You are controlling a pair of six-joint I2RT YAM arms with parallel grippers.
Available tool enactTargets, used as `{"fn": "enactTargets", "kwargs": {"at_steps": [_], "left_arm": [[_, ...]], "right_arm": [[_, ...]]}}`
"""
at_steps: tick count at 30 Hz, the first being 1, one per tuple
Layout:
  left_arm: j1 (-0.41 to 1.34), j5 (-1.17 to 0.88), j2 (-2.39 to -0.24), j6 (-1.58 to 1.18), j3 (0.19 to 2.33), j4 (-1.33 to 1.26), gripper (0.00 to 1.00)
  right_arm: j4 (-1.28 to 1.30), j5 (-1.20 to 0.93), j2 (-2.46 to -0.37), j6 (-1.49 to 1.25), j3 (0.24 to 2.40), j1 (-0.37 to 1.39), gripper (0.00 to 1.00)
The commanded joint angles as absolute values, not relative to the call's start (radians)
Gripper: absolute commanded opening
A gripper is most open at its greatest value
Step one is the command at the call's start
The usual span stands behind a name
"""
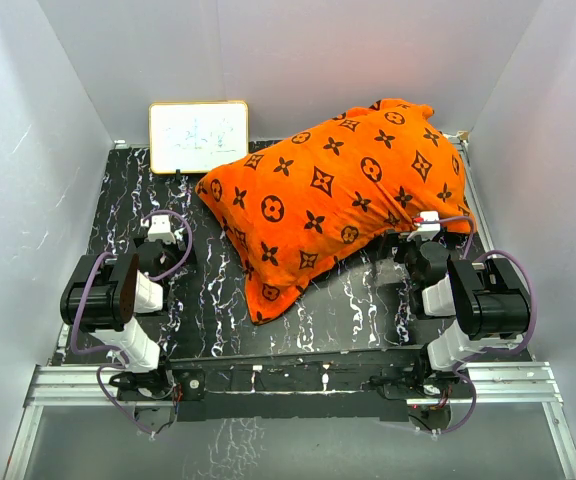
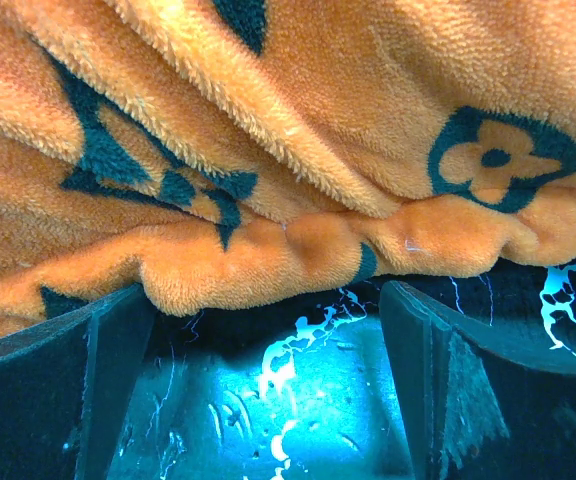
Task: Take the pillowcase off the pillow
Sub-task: Adjust the pillow at the center of the board.
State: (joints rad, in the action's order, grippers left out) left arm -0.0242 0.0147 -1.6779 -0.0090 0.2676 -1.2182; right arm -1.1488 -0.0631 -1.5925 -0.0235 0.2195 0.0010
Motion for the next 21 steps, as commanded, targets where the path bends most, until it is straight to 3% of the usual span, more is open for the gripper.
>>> {"fn": "enactTargets", "kwargs": {"at_steps": [1,7,11,16,21], "left_arm": [[-0.028,-0.002,-1.674,-0.01,0.268,-1.246,0.97],[-0.029,-0.003,-1.674,-0.01,0.268,-1.246,0.97],[-0.028,-0.003,-1.674,-0.01,0.267,-1.247,0.97],[-0.029,0.029,-1.635,-0.02,0.274,-1.228,0.97],[-0.028,0.017,-1.431,0.075,0.61,-0.531,0.97]], "right_arm": [[-1.215,-0.065,-1.591,-0.014,0.233,0.005,0.98],[-1.206,-0.073,-1.591,-0.022,0.241,0.005,0.98],[-1.073,0.079,-1.535,-0.083,0.281,0.005,0.98],[-1.048,0.091,-1.454,-0.075,0.274,0.005,0.98],[-0.845,0.136,-1.242,-0.103,0.354,0.013,0.98]]}}
